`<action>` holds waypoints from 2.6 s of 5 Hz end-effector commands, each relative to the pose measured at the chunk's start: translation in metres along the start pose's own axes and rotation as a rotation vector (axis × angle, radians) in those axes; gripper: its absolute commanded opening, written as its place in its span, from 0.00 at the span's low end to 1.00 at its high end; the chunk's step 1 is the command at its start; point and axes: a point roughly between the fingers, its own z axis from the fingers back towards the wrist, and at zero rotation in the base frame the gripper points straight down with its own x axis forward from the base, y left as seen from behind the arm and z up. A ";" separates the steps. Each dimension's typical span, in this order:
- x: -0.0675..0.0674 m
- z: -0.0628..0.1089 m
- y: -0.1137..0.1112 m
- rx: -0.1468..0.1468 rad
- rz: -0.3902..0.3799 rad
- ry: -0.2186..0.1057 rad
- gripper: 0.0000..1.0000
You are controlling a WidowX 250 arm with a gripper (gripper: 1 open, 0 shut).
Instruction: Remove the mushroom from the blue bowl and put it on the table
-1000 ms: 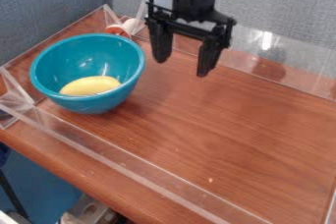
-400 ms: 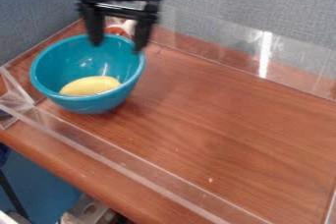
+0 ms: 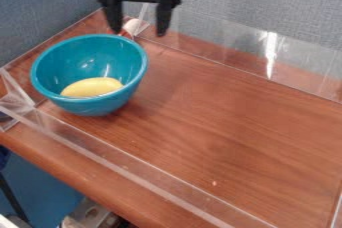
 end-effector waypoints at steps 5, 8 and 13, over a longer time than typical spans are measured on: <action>0.037 -0.008 -0.024 -0.083 0.273 -0.161 1.00; 0.063 0.009 -0.027 -0.123 0.497 -0.209 1.00; 0.090 0.022 -0.050 -0.195 0.489 -0.237 0.00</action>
